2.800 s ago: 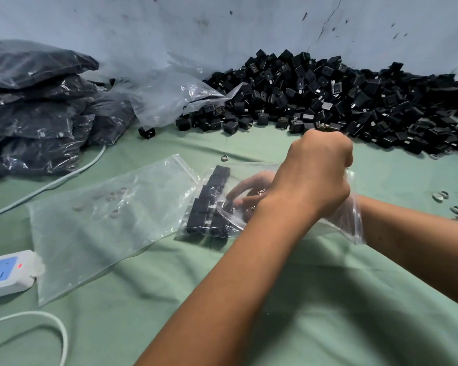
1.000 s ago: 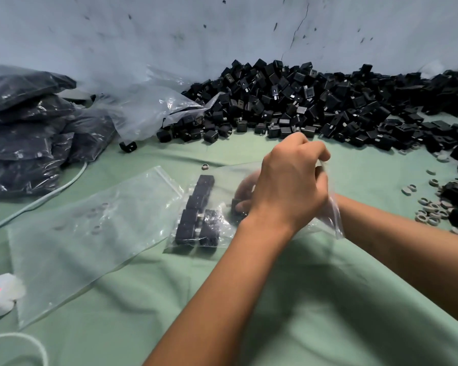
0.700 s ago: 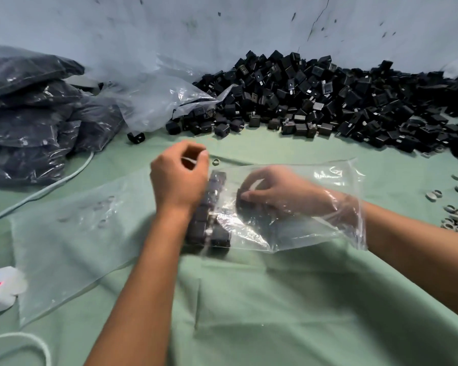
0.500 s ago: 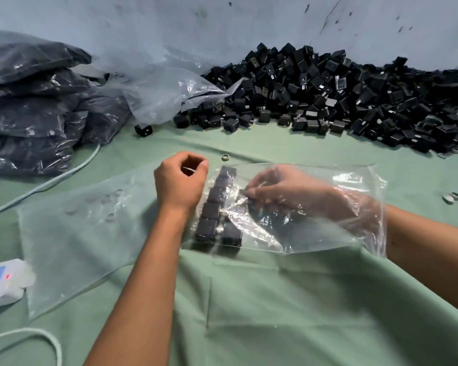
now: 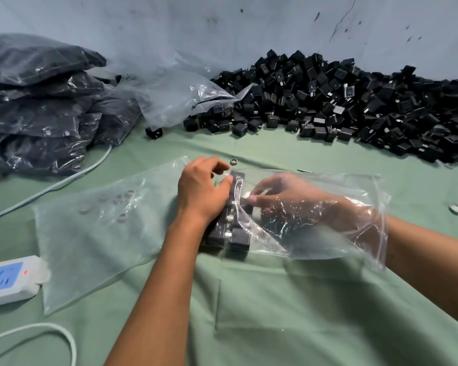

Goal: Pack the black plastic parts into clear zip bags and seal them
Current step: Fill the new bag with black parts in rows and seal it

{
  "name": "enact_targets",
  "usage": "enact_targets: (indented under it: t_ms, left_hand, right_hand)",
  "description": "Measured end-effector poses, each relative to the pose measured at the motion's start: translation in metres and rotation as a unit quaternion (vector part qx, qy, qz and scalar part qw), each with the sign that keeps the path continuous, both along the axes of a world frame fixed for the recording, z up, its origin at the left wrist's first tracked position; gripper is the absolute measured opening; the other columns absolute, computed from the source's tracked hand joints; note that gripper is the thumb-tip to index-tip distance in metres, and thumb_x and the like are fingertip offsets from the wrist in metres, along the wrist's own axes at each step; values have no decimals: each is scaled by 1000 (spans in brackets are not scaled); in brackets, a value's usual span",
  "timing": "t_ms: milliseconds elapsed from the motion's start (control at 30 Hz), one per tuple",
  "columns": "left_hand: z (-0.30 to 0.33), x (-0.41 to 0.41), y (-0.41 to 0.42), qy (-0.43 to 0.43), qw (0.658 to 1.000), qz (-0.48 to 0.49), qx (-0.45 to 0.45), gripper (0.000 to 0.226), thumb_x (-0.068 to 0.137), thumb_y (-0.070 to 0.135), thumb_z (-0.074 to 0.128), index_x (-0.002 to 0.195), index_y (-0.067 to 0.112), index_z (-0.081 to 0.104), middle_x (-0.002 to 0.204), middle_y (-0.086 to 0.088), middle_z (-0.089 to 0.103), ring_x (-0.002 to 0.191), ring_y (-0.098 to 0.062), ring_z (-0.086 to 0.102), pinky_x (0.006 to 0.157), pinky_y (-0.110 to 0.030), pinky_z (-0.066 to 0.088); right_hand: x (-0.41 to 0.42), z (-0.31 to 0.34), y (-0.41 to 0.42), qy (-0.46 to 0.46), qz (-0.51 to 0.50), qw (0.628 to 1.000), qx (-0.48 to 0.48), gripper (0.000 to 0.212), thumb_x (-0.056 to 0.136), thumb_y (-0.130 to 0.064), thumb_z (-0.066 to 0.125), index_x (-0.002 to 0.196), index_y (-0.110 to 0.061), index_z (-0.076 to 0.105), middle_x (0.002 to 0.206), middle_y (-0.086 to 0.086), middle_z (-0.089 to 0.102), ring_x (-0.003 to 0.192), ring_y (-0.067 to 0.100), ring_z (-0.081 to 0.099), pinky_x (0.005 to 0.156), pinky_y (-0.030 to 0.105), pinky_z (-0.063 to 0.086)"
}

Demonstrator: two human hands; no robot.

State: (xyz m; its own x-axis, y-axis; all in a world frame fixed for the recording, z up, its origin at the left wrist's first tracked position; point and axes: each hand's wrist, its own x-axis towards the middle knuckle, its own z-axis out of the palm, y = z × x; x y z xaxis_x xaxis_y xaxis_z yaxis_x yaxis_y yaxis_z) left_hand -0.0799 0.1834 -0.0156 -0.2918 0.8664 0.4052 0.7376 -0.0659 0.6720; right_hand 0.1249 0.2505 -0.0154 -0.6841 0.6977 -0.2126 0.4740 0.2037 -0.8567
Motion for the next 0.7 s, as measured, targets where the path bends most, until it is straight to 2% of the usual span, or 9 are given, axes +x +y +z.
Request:
enact_targets:
  t_ms: [100, 200, 267, 367, 433, 500, 567, 633, 700]
  left_hand:
    - [3, 21, -4, 126, 991, -49, -15, 42, 96, 41, 62, 133, 22, 63, 136, -3, 59, 129, -23, 46, 110, -36, 39]
    - [-7, 43, -6, 207, 966, -90, -129, 64, 105, 58, 30, 161, 27, 26, 170, 4, 15, 158, -19, 6, 128, -44, 15]
    - [-13, 44, -4, 247, 947, -99, -181, 70, 104, 63, 18, 164, 27, 11, 172, 6, 0, 158, -16, -6, 129, -46, 7]
    - [-15, 43, 0, 280, 932, -98, -209, 77, 100, 69, 12, 164, 26, 4, 171, 7, -6, 158, -17, -10, 129, -48, 4]
    - [-17, 45, 0, 283, 930, -97, -212, 80, 99, 71, 13, 164, 26, 3, 171, 7, -8, 157, -16, -12, 129, -48, 3]
    - [-18, 45, 1, 284, 930, -98, -212, 82, 98, 72, 14, 164, 26, 4, 171, 7, -8, 157, -16, -13, 129, -48, 4]
    - [-18, 45, 1, 287, 930, -99, -209, 84, 96, 74, 13, 164, 25, 5, 171, 6, -7, 158, -17, -12, 129, -48, 5]
    - [-18, 46, 1, 289, 929, -96, -209, 85, 95, 74, 14, 164, 25, 5, 171, 6, -7, 158, -17, -12, 129, -47, 5]
    - [-18, 46, 1, 286, 931, -92, -209, 85, 96, 75, 16, 164, 25, 5, 171, 6, -8, 157, -16, -12, 129, -47, 4]
  right_hand:
    - [8, -1, -4, 21, 1, 1000, -15, 33, 81, -63, 71, 96, -33, 76, 86, 0, 80, 70, 10, 75, 58, 18, 55]
    - [17, -9, -4, 68, -26, 997, -28, 19, 95, -34, 71, 99, -16, 74, 87, 6, 78, 67, 15, 71, 57, 22, 54]
    - [27, -13, -5, 104, -34, 992, -68, 15, 98, -16, 68, 106, -3, 70, 94, 19, 75, 71, 24, 69, 58, 31, 56]
    - [61, -6, 0, 175, 24, 956, -236, 31, 100, 9, 52, 131, 10, 56, 125, 42, 57, 109, 47, 60, 90, 59, 54]
    - [101, 4, 8, 157, 115, 948, -252, 49, 99, 0, 63, 141, 14, 44, 137, 45, 47, 125, 53, 52, 105, 66, 45]
    - [137, 19, 14, 85, 93, 965, -231, 52, 87, -17, 82, 130, 4, 63, 128, 34, 64, 117, 46, 65, 97, 54, 56]
    - [160, 28, 20, 23, -43, 977, -209, 12, 87, -4, 76, 96, -8, 81, 97, 22, 75, 83, 27, 77, 70, 32, 63]
    - [172, 31, 36, -58, -142, 978, -144, 34, 92, 11, 58, 76, -10, 80, 74, 15, 68, 55, 15, 67, 49, 23, 55]
    - [163, 34, 53, -99, -252, 962, -43, 30, 94, 7, 58, 79, -8, 78, 71, 13, 69, 49, 13, 61, 43, 21, 50]
